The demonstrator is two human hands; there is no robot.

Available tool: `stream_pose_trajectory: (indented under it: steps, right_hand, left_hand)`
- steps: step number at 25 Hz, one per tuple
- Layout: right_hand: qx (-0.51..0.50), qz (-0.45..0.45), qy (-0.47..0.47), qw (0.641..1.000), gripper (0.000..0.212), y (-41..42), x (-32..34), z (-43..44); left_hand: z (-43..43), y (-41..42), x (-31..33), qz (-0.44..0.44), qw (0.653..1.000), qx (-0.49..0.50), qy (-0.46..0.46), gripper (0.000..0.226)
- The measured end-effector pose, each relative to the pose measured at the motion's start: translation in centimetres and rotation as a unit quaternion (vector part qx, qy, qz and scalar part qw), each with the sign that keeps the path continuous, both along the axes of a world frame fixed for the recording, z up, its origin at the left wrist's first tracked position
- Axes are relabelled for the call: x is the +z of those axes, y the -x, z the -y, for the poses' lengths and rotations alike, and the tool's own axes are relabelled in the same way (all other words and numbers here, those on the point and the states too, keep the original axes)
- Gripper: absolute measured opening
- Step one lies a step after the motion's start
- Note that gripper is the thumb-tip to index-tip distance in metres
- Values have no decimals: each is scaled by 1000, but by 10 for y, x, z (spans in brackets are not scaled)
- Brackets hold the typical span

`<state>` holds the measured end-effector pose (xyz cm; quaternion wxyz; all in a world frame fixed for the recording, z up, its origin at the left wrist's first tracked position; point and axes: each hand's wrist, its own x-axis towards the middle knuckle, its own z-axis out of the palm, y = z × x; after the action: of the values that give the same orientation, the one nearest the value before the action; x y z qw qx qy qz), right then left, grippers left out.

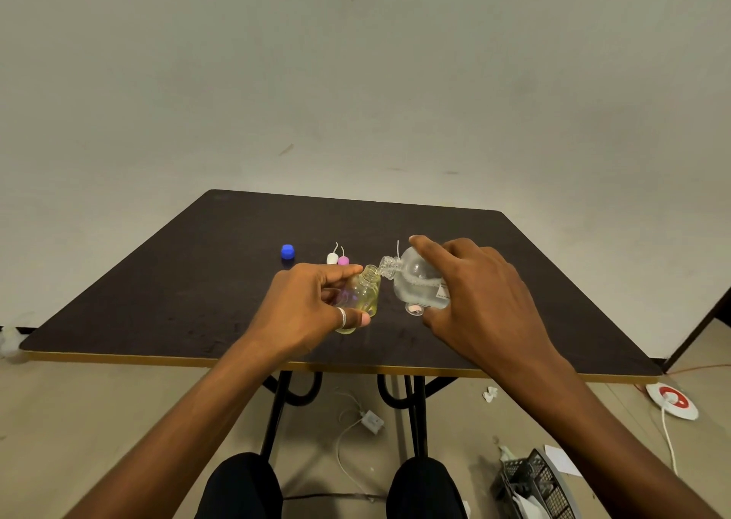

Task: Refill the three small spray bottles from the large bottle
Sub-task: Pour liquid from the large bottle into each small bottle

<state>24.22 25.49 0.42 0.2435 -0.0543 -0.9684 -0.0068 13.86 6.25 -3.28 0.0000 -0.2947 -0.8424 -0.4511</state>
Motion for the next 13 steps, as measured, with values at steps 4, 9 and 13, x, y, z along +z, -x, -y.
stream_pose_trajectory:
  steps: [4, 9, 13]
  right_hand:
    - [-1, 3, -3, 1000, 83, 0, 0, 0]
    - [-2, -1, -3, 1000, 83, 0, -1, 0]
    - [-4, -3, -9, 1000, 82, 1, -1, 0]
  left_hand:
    - [-1, 0, 0, 4, 1000, 2, -3, 71]
    - [-2, -1, 0, 12, 1000, 5, -8, 72]
    - [-2, -1, 0, 15, 1000, 5, -7, 73]
